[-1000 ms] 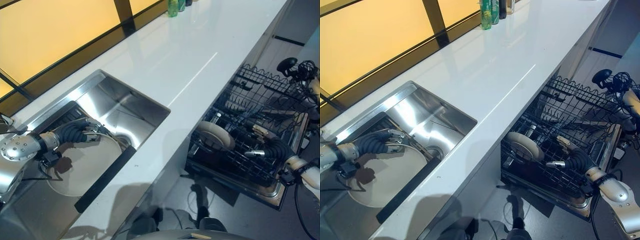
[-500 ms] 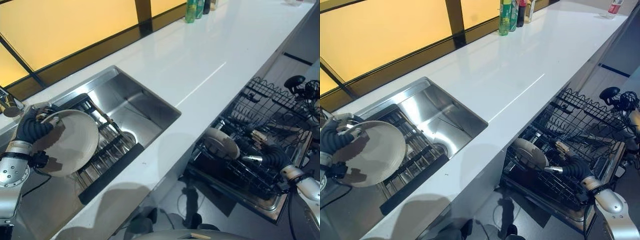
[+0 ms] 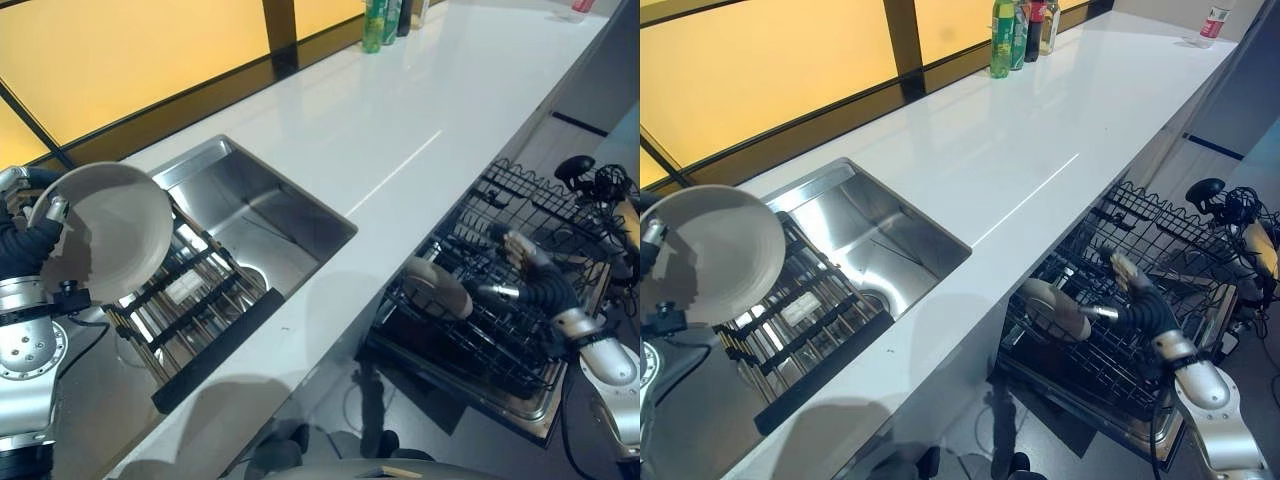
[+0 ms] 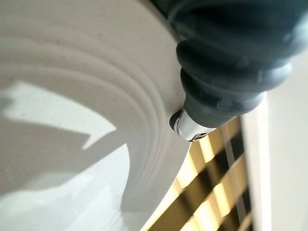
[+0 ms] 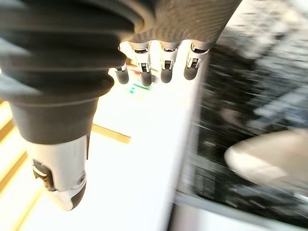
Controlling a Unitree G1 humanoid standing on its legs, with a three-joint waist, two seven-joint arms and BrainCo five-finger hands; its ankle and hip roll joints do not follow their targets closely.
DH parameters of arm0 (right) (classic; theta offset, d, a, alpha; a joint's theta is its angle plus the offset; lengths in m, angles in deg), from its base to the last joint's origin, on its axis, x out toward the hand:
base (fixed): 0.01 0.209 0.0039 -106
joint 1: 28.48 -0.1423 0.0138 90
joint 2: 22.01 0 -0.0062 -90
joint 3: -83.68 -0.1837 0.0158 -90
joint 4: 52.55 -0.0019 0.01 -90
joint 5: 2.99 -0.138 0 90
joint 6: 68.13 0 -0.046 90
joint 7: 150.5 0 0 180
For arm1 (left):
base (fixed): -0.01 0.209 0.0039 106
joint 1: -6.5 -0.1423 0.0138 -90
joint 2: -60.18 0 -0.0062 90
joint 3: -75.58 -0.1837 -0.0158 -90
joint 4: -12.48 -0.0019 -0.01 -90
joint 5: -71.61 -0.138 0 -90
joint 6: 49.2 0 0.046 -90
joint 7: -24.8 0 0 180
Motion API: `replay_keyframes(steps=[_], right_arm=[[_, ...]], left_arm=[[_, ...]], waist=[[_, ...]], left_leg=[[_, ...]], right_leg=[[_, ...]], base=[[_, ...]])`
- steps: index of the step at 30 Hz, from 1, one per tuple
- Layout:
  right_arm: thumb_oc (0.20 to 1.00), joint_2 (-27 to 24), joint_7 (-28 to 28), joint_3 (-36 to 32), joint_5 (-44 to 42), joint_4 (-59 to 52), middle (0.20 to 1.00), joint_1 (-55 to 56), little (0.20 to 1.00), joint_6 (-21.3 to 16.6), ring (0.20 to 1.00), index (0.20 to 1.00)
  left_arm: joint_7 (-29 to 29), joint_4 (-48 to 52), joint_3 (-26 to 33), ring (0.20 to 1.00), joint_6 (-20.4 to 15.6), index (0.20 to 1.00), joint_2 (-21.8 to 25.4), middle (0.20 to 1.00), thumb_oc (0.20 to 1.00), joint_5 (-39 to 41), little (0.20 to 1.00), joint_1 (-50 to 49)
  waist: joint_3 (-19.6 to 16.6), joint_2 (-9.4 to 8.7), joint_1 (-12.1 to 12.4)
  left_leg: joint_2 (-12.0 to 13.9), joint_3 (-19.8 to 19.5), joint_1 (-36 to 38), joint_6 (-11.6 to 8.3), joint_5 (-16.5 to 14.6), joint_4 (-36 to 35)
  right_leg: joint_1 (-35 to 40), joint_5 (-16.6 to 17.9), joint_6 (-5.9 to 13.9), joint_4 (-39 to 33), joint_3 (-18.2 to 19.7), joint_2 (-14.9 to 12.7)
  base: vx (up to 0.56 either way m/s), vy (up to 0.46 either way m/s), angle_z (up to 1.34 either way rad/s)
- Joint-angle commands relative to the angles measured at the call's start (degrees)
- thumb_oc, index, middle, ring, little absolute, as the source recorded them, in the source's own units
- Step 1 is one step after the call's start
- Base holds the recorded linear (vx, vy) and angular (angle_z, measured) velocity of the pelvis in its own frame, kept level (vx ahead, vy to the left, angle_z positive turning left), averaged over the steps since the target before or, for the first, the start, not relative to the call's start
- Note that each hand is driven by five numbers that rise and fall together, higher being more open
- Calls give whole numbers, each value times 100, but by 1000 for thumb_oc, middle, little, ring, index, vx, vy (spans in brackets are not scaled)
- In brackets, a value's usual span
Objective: Pick up plates and place into dishwasher.
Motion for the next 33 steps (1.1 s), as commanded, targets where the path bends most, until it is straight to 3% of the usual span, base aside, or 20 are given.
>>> replay_keyframes(steps=[1,4,7,12,18,24,33], right_arm=[[1000,-245,495,23,-4,-572,1000,-646,1000,-611,1000,1000],[1000,-238,610,5,-65,-862,1000,-927,1000,-778,1000,1000],[1000,-196,624,160,-70,-1158,1000,-1328,1000,-830,1000,1000],[1000,-26,472,685,-127,-1397,1000,-2041,1000,-674,1000,1000],[1000,325,152,1470,-637,-1345,1000,-2713,1000,-354,1000,1000],[1000,1042,-94,2434,-1033,-1064,1000,-3270,1000,-84,1000,1000],[1000,1490,129,3240,-1242,-662,1000,-3714,1000,304,1000,1000]], left_arm=[[13,376,-40,200,-746,200,216,200,200,320,200,509],[351,527,-280,200,-899,200,110,200,200,649,200,699],[842,636,-702,200,-817,200,-11,200,200,1191,200,992],[1290,701,-1368,200,-774,200,-228,200,200,1748,200,1492],[1426,659,-2138,200,-741,200,-544,200,200,2040,200,2003],[1485,497,-2908,200,-835,200,-979,200,200,2335,200,2486],[1388,591,-3497,200,-761,200,-1213,200,200,2218,200,2887]], waist=[[-374,-87,94],[-432,-90,100],[-516,-93,130],[-621,-88,179],[-733,-97,220],[-808,-102,268],[-838,-110,324]], left_leg=[[44,145,-112,10,-341,240],[46,154,-90,21,-354,235],[32,134,-77,27,-350,212],[2,37,-60,31,-300,145],[-32,-24,-61,42,-270,113],[-67,-85,-36,77,-245,60],[-94,-119,-29,115,-251,72]], right_leg=[[-224,-788,313,998,102,-319],[-205,-792,294,992,121,-290],[-168,-778,295,955,117,-272],[-114,-742,285,897,110,-252],[-79,-724,267,853,109,-232],[-40,-727,255,837,105,-216],[-29,-762,239,892,87,-216]], base=[[-57,-9,0],[-64,-14,0],[-68,-18,0],[-59,-14,0],[-53,-10,0],[-34,-11,2],[-1,0,1]])
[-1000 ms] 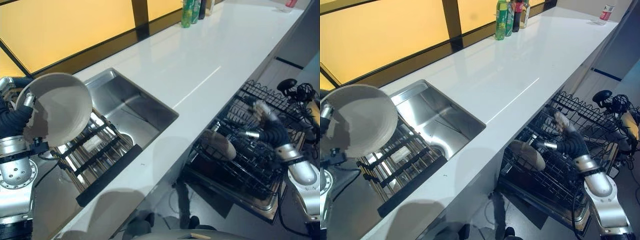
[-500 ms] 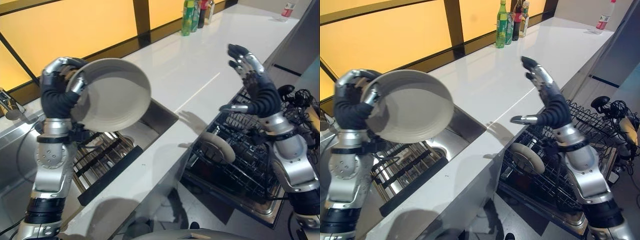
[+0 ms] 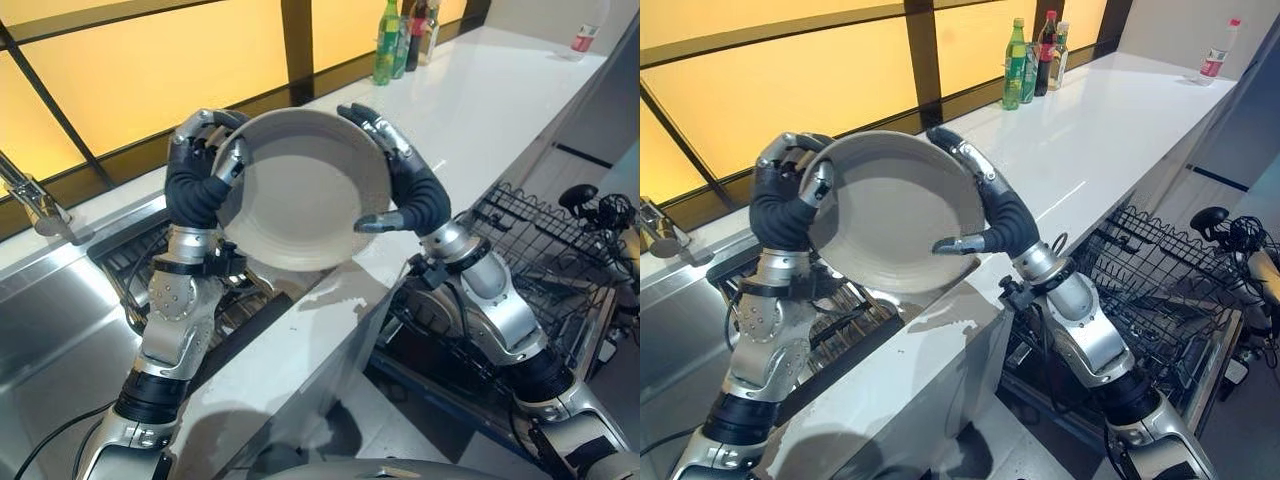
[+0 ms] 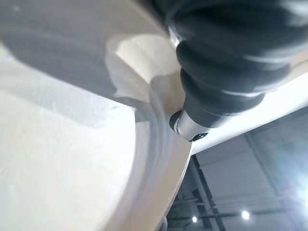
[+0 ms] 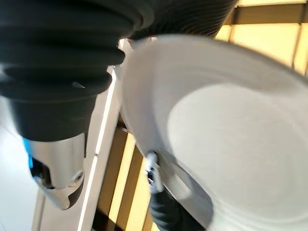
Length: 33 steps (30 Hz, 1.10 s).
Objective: Pick up plates and place into dishwasher.
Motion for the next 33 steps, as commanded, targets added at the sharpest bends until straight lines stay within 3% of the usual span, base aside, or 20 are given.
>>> replay_keyframes(steps=[1,7,12,15,19,21,23,24,33], right_arm=[[1000,253,236,375,-271,-7,1000,-479,1000,-22,1000,1000],[1000,524,834,390,-228,131,1000,-465,1000,76,1000,1000],[1000,625,945,345,-490,287,1000,-299,1000,497,1000,1000],[1000,619,184,453,-1031,430,1000,-235,1000,1055,1000,1000],[1000,569,-1003,692,-2128,456,1000,-276,1000,1269,1000,1000],[523,609,-1372,854,-2362,410,523,-387,523,1355,523,523],[391,633,-1503,918,-2437,398,391,-444,391,1406,391,391],[200,638,-1567,932,-2472,372,200,-459,200,1419,200,200],[200,660,-1637,837,-2476,260,200,-476,200,1181,200,200]], left_arm=[[-91,133,-299,200,-183,200,95,200,200,49,200,804],[-132,126,-263,200,-154,200,90,200,200,21,200,856],[-104,135,-158,200,-159,200,151,200,200,8,200,854],[-47,128,-102,200,-102,200,164,200,200,54,200,875],[43,64,-154,200,-111,200,175,200,200,112,200,891],[62,37,-221,200,-125,200,154,200,200,142,200,898],[76,43,-231,200,-120,200,144,200,200,146,200,884],[83,37,-233,200,-114,200,137,200,200,134,200,874],[119,24,-205,200,-183,200,108,200,200,203,200,815]], waist=[[-436,-111,186],[-451,-95,219],[-478,-83,246],[-479,-96,260],[-471,-151,300],[-474,-178,354],[-479,-191,379],[-481,-196,385],[-486,-199,376]], left_leg=[[-57,-7,-131,126,-249,58],[-82,-35,-143,149,-241,61],[-109,-76,-155,165,-224,42],[-121,-103,-162,167,-213,37],[-118,-127,-110,152,-265,19],[-121,-171,-100,149,-265,11],[-118,-180,-95,149,-262,6],[-115,-179,-97,152,-257,7],[-115,-164,-150,172,-182,42]], right_leg=[[-191,-751,245,936,116,-251],[-174,-745,245,933,107,-261],[-183,-746,257,956,82,-289],[-195,-744,264,976,62,-300],[-146,-821,269,998,16,-320],[-125,-807,277,981,-15,-331],[-110,-801,281,964,-14,-335],[-104,-801,283,961,-6,-332],[-135,-695,278,928,46,-313]], base=[[0,0,0],[0,0,0],[0,0,0],[14,-1,5],[43,-20,7],[19,-28,10],[6,-19,9],[-2,-16,5],[-15,1,0]])
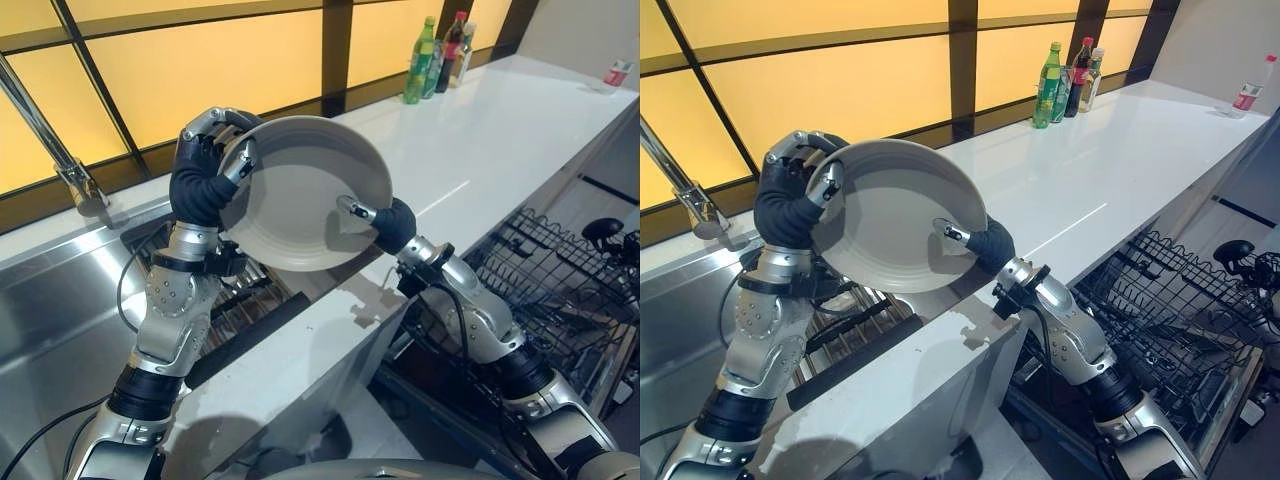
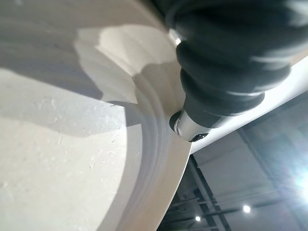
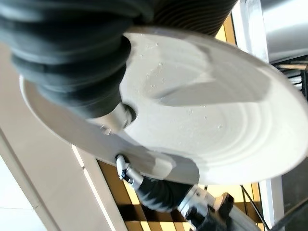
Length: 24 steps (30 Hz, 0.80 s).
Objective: Pick up plates and place into dishwasher.
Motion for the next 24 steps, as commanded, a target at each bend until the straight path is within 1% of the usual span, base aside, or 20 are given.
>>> replay_keyframes(steps=[1,8,10,13,14,16,17,18,19,24], right_arm=[[200,367,-586,715,-55,-638,200,-455,200,-108,200,200],[200,335,-391,568,115,-595,200,-382,200,-302,200,200],[200,328,-315,533,146,-579,200,-375,200,-351,200,200],[200,302,-115,421,249,-554,200,-372,200,-472,200,200],[200,277,-57,360,262,-566,200,-361,200,-497,200,200],[200,264,73,242,335,-572,200,-321,200,-526,200,200],[200,250,138,187,377,-572,200,-298,200,-552,200,200],[200,245,187,165,406,-573,200,-287,200,-564,200,200],[200,212,283,48,500,-581,200,-234,200,-572,200,200],[200,53,464,-233,706,-659,200,-30,200,-566,200,200]], left_arm=[[-50,12,-182,200,-283,200,-130,200,200,203,200,721],[-195,-37,-175,200,-251,200,-177,200,200,161,200,708],[-270,-70,-168,200,-177,200,-176,200,200,179,200,710],[-529,-203,-92,200,-18,200,-178,200,200,193,200,702],[-596,-229,-53,269,-31,269,-180,269,269,201,269,675],[-714,-252,71,511,4,511,-183,511,511,174,511,605],[-813,-255,135,755,38,755,-176,755,755,129,755,576],[-854,-252,162,956,50,956,-173,956,956,111,956,561],[-922,-273,309,1000,83,1000,-146,1000,1000,94,1000,516],[-1240,-318,674,1000,70,1000,-15,1000,1000,27,1000,435]], waist=[[-286,-40,48],[-276,-44,-15],[-272,-49,-29],[-279,-47,-74],[-282,-48,-91],[-295,-46,-117],[-298,-43,-134],[-298,-40,-141],[-313,-32,-174],[-332,-22,-281]], left_leg=[[-59,18,-123,177,-182,14],[-25,103,-111,171,-180,7],[-13,122,-103,162,-177,4],[30,186,-94,142,-166,-13],[41,206,-92,139,-168,-12],[72,250,-85,125,-160,-12],[84,267,-75,116,-156,-18],[90,274,-67,112,-154,-22],[109,310,-76,95,-152,-5],[180,420,-66,48,-174,32]], right_leg=[[-187,-590,256,853,181,-273],[-180,-551,244,791,212,-248],[-166,-541,239,770,215,-241],[-168,-523,237,736,223,-229],[-170,-522,232,729,234,-221],[-160,-510,217,705,246,-204],[-152,-503,211,689,256,-194],[-147,-500,209,680,261,-189],[-140,-486,200,642,292,-181],[-145,-425,191,549,390,-168]], base=[[0,0,0],[-16,-11,-1],[-35,-32,-2],[-47,-40,-5],[-51,-52,-7],[-32,-47,-7],[-20,-39,-8],[-28,-51,-7],[-32,-53,-4],[-28,-41,-15]])
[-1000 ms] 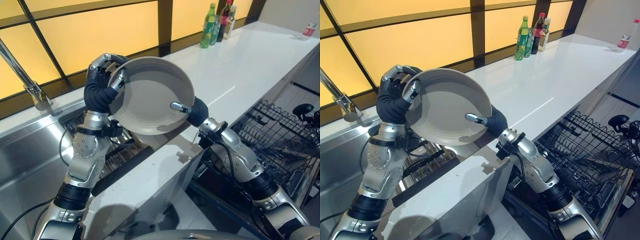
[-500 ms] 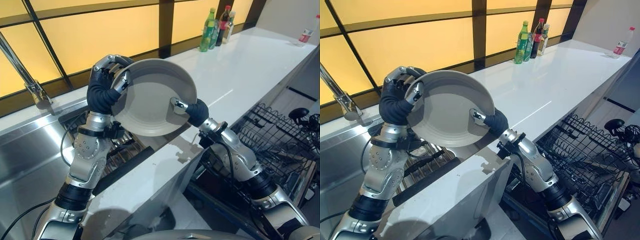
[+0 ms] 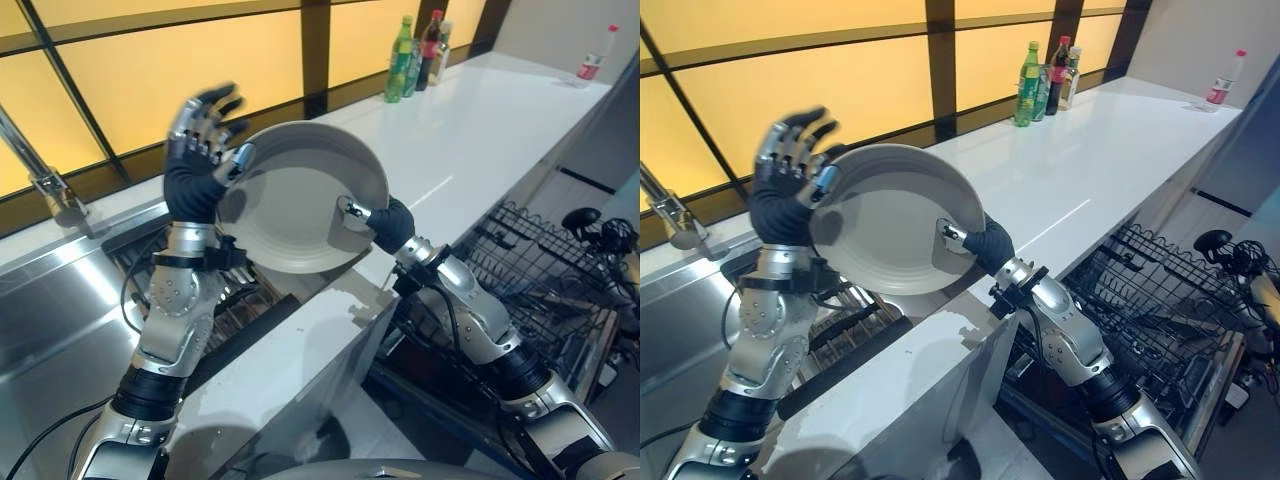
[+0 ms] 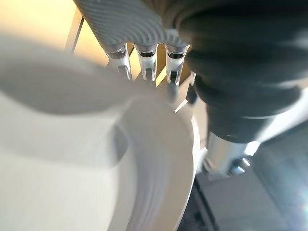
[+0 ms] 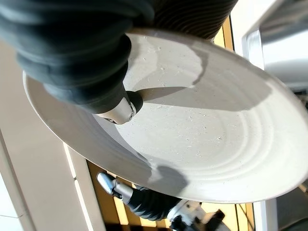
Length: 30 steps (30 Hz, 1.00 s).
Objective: Pick up plates and place into dishwasher.
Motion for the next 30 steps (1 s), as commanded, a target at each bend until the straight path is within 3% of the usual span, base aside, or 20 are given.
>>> replay_keyframes(steps=[1,7,15,21,26,29,30], right_arm=[[200,49,176,-296,159,-581,200,-21,200,-417,200,200],[200,-129,542,-673,401,-546,200,251,200,-415,200,200],[200,-714,2011,-1478,2445,-386,200,540,200,-566,200,200],[200,-1255,2675,-2294,3367,64,200,985,200,-771,200,200],[200,-1448,2938,-2820,3900,418,200,1552,200,-853,200,200],[200,-1524,3097,-3007,4291,779,200,1704,200,-878,200,200],[200,-1564,3209,-3012,4393,867,200,1717,200,-874,200,200]], left_arm=[[-318,-334,286,1000,-156,1000,105,1000,1000,-55,1000,418],[-608,-421,587,1000,-193,1000,174,1000,1000,-237,1000,295],[-1077,-550,1117,1000,-166,1000,309,1000,1000,-456,1000,6],[-1164,-699,1617,1000,-20,1000,437,1000,1000,-403,1000,-320],[-940,-762,1925,1000,96,1000,554,1000,1000,-114,1000,-637],[-853,-848,1965,1000,194,1000,544,1000,1000,7,1000,-627],[-896,-868,1925,1000,233,1000,559,1000,1000,-4,1000,-563]], waist=[[-324,-30,-102],[-323,-29,-223],[-260,-53,-405],[-83,-42,-533],[97,-51,-652],[168,-142,-700],[192,-184,-737]], left_leg=[[61,115,-162,43,-182,125],[105,211,-131,17,-245,199],[23,313,-105,81,-448,451],[-142,351,-95,291,-697,727],[-304,352,-31,525,-738,727],[-372,232,-75,462,-777,814],[-391,187,-97,420,-826,834]], right_leg=[[-47,-462,217,554,127,-214],[-48,-444,209,528,247,-205],[-135,-418,237,626,489,-271],[-342,-595,258,1210,558,-275],[-823,-363,365,2211,709,-186],[-736,-345,349,1529,874,-323],[-715,-198,408,1159,993,-441]], base=[[-5,-14,-19],[11,5,-11],[17,55,-15],[31,95,-17],[52,33,-19],[89,-192,-9],[84,-278,-12]])
